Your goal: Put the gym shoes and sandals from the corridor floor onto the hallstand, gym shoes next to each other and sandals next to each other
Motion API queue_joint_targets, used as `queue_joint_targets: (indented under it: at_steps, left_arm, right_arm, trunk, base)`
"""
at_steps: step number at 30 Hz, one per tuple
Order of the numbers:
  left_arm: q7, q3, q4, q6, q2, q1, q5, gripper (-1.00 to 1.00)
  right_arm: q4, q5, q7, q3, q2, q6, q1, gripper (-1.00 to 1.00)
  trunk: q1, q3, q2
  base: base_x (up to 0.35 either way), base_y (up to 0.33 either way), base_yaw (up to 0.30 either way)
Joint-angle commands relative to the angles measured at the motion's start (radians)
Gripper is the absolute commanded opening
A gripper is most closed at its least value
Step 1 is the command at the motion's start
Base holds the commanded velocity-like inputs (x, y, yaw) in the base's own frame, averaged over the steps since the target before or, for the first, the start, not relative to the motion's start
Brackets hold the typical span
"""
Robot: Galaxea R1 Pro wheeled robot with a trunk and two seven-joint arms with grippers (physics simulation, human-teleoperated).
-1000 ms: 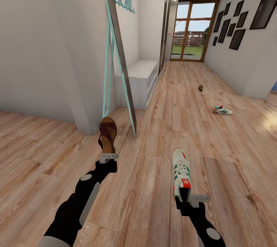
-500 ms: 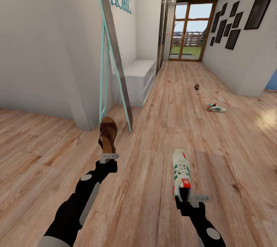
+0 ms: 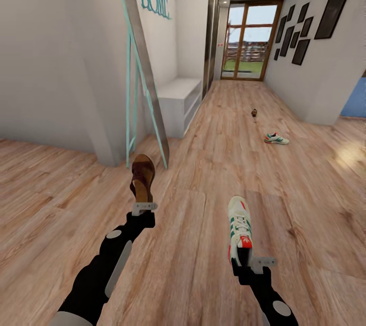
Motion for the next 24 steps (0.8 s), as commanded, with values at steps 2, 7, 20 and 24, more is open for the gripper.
queue_joint_targets:
  at_steps: [2, 7, 20, 24]
  left_arm:
    - [0.0, 0.001, -0.001, 0.006, 0.0, 0.0, 0.009, -1.0]
    - [0.0, 0.001, -0.001, 0.006, 0.0, 0.0, 0.009, -1.0]
    - [0.0, -0.001, -0.001, 0.006, 0.0, 0.0, 0.009, -1.0]
    - [0.0, -0.001, -0.001, 0.006, -0.001, 0.0, 0.009, -1.0]
  right_arm:
    - [-0.001, 0.0, -0.001, 0.0, 0.0, 0.003, 0.0, -1.0]
    - [-0.001, 0.0, -0.001, 0.0, 0.0, 0.003, 0.0, -1.0]
    - [-0.002, 0.0, -0.001, 0.0, -0.001, 0.003, 0.0, -1.0]
    - [-0.002, 0.0, -0.001, 0.0, 0.0, 0.003, 0.0, -1.0]
  trunk:
    - [-0.001, -0.001, 0.0]
    - [-0.001, -0.001, 0.0]
    - [-0.001, -0.001, 0.0]
    - [-0.001, -0.001, 0.0]
  base:
    - [-0.251, -0.202, 0.0]
    - [-0.247, -0.203, 0.0]
    - [-0.192, -0.237, 0.148]
    - [-0.178, -0.244, 0.292]
